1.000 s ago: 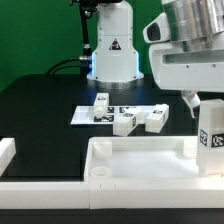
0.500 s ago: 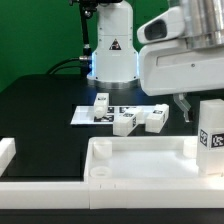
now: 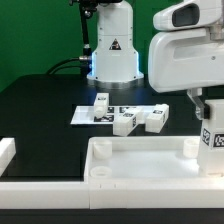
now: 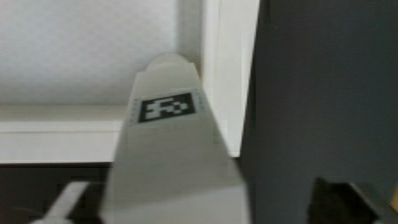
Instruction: Assemble desk
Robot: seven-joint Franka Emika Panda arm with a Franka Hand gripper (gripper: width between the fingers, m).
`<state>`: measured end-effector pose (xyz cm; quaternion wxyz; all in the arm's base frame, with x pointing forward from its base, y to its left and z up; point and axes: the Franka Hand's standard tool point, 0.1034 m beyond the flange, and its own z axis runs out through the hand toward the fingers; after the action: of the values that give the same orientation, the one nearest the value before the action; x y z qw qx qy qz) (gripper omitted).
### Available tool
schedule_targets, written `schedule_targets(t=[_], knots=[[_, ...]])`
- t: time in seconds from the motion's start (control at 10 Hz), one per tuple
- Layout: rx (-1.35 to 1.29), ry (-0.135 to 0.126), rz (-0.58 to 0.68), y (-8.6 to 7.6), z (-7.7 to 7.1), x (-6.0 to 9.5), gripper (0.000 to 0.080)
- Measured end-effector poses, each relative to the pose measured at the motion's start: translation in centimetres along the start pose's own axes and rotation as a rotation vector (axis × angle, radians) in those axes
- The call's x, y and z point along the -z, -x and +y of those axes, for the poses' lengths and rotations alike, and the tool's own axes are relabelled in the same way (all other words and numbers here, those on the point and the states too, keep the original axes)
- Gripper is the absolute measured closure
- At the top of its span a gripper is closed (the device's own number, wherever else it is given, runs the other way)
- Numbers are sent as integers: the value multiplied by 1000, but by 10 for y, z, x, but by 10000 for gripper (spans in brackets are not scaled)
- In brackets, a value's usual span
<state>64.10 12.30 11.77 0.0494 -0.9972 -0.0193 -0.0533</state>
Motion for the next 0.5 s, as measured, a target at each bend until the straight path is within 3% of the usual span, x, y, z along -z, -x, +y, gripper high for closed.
schedule_targets(t=[0.1,0.5], knots=[[-59,3,0,0,3,0,471],[-464,1,-1,-4,11,1,499]])
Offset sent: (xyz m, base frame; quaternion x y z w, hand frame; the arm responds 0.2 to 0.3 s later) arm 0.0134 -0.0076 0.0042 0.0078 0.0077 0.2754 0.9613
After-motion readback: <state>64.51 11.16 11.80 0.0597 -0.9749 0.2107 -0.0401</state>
